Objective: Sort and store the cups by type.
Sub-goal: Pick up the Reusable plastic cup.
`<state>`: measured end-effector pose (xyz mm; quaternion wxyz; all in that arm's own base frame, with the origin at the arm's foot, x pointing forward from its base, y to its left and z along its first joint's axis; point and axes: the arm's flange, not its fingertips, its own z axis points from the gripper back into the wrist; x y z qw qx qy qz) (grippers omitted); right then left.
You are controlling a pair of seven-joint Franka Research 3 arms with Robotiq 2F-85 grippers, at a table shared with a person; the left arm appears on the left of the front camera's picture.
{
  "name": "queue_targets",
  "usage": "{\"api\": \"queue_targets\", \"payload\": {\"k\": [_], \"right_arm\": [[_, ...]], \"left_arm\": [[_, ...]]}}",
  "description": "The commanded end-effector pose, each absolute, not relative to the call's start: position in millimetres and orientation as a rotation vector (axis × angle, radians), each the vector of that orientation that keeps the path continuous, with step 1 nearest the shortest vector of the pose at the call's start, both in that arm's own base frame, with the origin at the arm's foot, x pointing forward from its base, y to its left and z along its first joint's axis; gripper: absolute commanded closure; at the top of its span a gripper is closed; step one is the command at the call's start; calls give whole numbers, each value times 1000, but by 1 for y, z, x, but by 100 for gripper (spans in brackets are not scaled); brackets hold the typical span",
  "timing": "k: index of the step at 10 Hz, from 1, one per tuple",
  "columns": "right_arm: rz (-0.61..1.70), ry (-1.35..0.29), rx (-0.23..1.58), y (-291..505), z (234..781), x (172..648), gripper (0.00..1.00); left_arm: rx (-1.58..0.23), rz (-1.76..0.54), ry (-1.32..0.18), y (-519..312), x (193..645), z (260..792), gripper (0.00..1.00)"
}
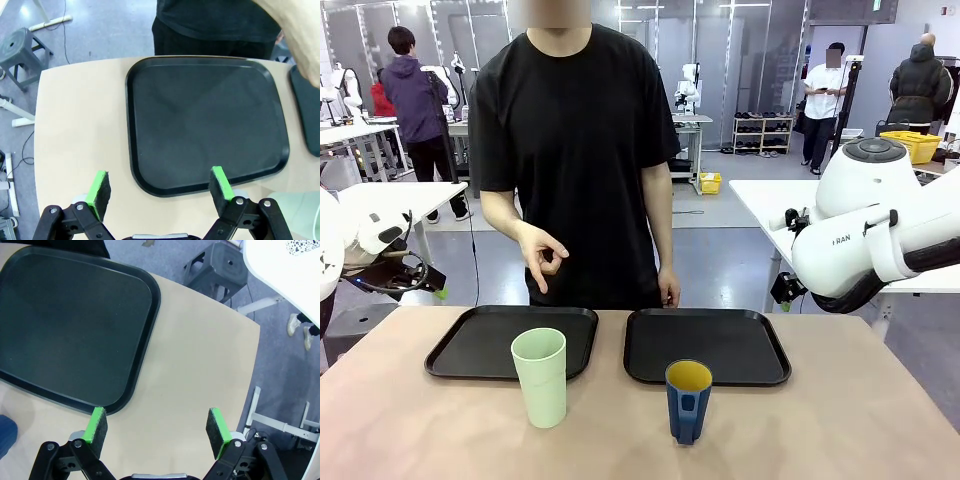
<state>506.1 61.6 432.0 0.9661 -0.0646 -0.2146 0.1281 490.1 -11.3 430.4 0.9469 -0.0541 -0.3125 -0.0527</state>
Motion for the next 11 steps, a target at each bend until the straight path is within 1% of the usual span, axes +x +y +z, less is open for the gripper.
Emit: {"api": "queue_targets", "payload": {"k": [1, 3, 4, 5, 6, 7, 8, 9, 10, 11], "right_arm": [[262, -442, -130, 62, 431, 505, 0], [262, -442, -130, 62, 431, 505, 0], [262, -442, -130, 62, 431, 505, 0], [262, -442, -130, 62, 431, 505, 0], [262, -442, -130, 62, 431, 505, 0], [262, -442, -130, 62, 431, 505, 0], [262, -442, -130, 62, 431, 505, 0], [262, -442, -130, 62, 431, 505, 0], [262, -442, -130, 62, 431, 505, 0], [262, -442, -130, 62, 431, 505, 0]], "left_arm": [[-93, -110, -645, -11, 491, 431, 0], [-110, -107, -636, -11, 490, 430, 0], [-30, -191, -581, -9, 492, 434, 0], [-2, -321, -559, -13, 488, 438, 0], [54, -517, -503, -21, 477, 436, 0], [94, -733, -416, -32, 458, 426, 0], [200, -887, -330, -35, 443, 416, 0], [228, -1077, -254, -37, 430, 406, 0], [278, -1230, -205, -37, 420, 399, 0], [274, -1285, -163, -38, 415, 386, 0]]}}
